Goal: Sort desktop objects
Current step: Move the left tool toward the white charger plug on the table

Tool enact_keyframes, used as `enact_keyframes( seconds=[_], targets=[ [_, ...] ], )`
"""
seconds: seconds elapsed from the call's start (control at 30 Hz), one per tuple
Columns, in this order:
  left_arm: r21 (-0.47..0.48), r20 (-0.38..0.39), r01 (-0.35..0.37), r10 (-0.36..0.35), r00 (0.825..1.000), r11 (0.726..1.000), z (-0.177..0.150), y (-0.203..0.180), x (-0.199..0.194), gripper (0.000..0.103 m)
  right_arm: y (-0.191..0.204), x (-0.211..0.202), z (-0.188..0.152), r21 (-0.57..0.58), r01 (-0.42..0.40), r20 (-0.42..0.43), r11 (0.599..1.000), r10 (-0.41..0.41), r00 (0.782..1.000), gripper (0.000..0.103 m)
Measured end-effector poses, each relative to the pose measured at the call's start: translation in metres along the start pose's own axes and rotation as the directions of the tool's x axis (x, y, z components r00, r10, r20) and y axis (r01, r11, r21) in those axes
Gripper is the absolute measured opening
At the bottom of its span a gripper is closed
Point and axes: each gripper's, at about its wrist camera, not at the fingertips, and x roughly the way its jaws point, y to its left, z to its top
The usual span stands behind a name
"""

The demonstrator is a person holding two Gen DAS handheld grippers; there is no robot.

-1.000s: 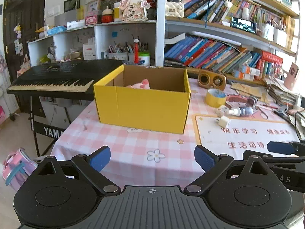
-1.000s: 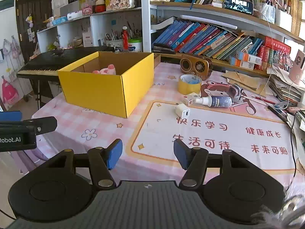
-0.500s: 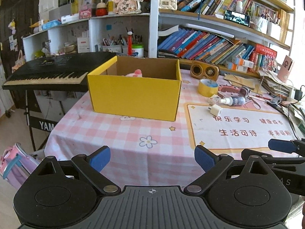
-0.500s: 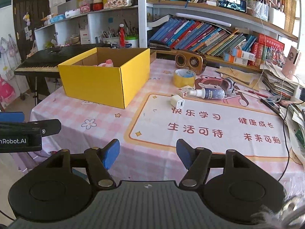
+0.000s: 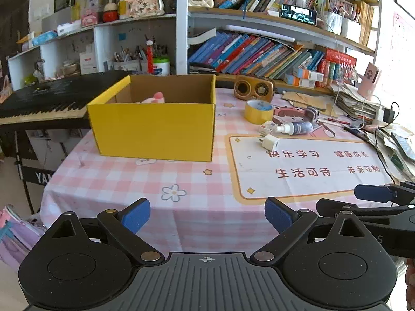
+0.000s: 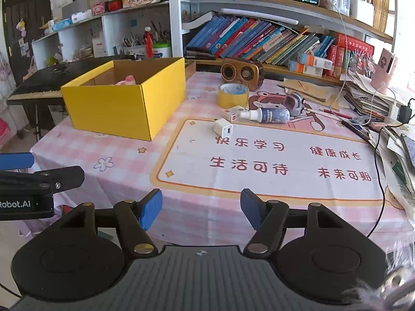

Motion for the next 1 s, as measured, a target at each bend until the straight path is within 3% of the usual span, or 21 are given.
enact_keyframes(
  seconds=[0.57, 1.0],
  targets=[
    [0.06, -0.055, 0.09, -0.086, 0.995, 0.994, 0.021, -0.051, 0.045, 0.097, -0.061, 0.019, 0.007, 0.074, 0.086, -0.049, 0.993, -0.083, 0.995, 0.065],
    [0.067, -0.095, 0.11, -0.103, 0.99, 0.992, 0.04, -0.083, 0.085, 0.097, -0.106, 0.049, 0.023, 0.09, 0.098, -0.094, 0.991, -0.09, 0.992, 0.065]
  ],
)
